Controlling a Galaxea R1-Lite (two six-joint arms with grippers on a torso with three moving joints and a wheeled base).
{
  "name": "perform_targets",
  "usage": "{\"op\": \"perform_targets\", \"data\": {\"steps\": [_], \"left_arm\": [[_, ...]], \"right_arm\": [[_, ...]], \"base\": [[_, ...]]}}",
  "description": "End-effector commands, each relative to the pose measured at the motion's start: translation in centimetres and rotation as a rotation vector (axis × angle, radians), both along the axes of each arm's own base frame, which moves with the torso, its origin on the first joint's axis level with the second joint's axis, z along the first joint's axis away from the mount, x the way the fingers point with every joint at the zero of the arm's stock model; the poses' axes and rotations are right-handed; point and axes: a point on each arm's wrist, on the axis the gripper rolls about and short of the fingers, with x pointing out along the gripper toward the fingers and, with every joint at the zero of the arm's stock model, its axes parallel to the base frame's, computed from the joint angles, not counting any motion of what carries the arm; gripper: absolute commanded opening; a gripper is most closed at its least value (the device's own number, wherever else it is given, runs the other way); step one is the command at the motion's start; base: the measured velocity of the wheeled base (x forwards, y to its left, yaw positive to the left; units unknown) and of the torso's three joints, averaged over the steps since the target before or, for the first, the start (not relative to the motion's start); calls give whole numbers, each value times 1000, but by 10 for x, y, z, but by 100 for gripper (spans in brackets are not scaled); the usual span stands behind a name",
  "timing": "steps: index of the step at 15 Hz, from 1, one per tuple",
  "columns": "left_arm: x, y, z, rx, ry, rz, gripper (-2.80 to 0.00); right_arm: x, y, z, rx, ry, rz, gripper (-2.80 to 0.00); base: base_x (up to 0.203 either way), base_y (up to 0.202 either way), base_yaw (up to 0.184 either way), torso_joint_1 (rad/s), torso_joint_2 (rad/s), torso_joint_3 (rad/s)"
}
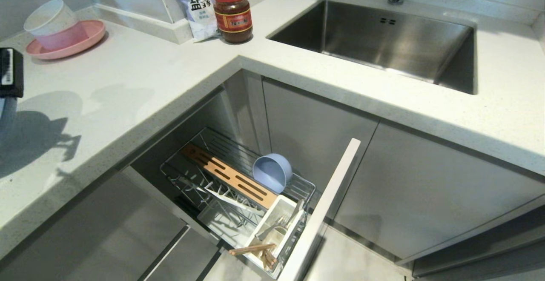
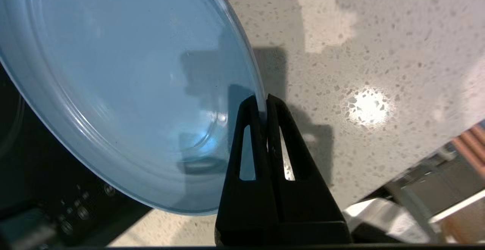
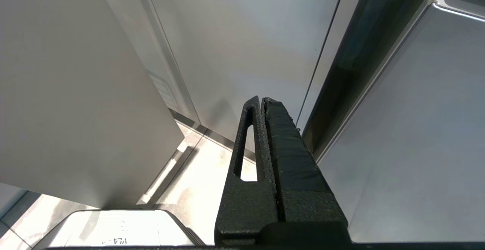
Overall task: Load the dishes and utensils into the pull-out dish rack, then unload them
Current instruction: Take the plate out of the cupboard
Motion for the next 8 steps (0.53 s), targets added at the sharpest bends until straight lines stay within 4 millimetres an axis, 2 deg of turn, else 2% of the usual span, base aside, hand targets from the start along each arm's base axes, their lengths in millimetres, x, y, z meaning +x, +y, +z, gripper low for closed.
{"op": "perform_targets", "data": {"steps": [1,8], "left_arm": [[19,-5,-9,63,70,-47,-280],[44,-12,-20,206,161,-78,-280]], "right_arm": [[0,0,0,0,-3,1,-280],[0,0,0,0,-3,0,-280]], "base": [[0,0,0,0,0,0],[0,0,0,0,0,0]]}}
